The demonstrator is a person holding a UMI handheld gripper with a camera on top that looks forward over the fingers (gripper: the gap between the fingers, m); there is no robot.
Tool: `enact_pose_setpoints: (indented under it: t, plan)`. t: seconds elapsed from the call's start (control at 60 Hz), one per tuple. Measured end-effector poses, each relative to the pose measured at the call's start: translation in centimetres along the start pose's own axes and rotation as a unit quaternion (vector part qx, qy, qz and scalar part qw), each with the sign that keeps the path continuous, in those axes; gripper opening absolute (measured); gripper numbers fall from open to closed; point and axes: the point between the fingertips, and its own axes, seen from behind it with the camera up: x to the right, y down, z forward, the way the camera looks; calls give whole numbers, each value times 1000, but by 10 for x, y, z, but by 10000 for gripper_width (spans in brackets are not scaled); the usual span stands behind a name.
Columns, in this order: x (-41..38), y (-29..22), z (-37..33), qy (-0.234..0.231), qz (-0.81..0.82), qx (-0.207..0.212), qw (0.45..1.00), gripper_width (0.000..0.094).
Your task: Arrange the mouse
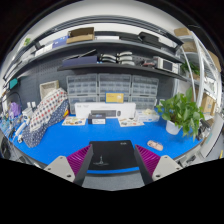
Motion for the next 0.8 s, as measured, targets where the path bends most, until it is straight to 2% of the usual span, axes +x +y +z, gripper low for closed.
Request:
enact_pose_setpoints:
  t: [0.217, 0.45, 0.6, 0.8]
  plan:
    - [32, 82, 26, 2, 3, -55, 999, 844]
    - [128, 157, 74, 29, 0, -101, 994, 844]
    - [204, 168, 122, 50, 6, -115, 992, 828]
    - [267, 160, 200, 36, -8, -134, 990, 824]
